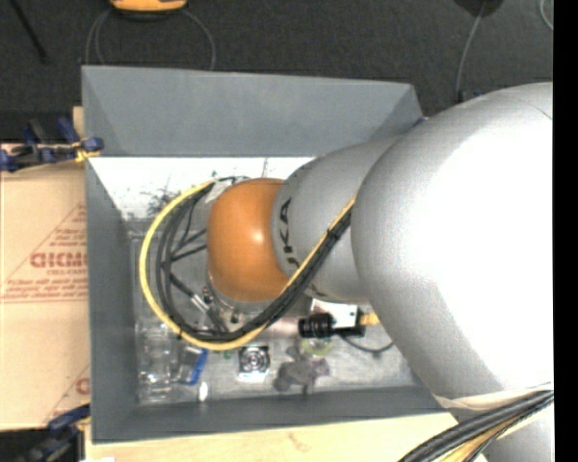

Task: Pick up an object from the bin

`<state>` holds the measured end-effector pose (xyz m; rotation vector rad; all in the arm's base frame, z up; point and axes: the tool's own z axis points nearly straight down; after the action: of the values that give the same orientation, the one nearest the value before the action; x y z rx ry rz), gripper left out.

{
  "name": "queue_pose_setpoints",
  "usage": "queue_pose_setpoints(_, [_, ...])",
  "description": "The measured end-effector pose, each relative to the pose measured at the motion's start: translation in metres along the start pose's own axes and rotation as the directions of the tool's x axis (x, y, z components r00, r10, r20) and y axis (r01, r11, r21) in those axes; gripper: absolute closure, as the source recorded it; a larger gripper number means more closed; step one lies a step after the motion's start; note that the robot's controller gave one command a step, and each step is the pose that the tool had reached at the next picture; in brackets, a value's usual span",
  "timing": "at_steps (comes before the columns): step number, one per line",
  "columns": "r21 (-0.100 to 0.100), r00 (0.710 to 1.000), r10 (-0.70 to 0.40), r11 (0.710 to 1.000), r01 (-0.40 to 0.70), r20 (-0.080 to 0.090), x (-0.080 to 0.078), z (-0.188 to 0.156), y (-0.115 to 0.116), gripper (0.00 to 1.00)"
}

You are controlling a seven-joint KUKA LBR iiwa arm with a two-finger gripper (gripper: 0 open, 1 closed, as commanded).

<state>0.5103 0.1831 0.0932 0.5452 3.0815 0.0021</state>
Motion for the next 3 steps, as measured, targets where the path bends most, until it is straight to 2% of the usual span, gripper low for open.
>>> queue_pose_setpoints(1, [0.000, 0.932, -0.362, 0.932, 0.362, -0.013, 0.021, 0.000, -0.008, 0.00])
queue_pose_setpoints(2, [-0.005, 0.778, -0.628, 0.778, 0.628, 0.014, 0.000, 0.018, -0.070, 0.00])
queue_pose_setpoints(3, [-0.006, 0.780, -0.626, 0.780, 0.626, 0.006, 0.002, 0.018, -0.070, 1.00])
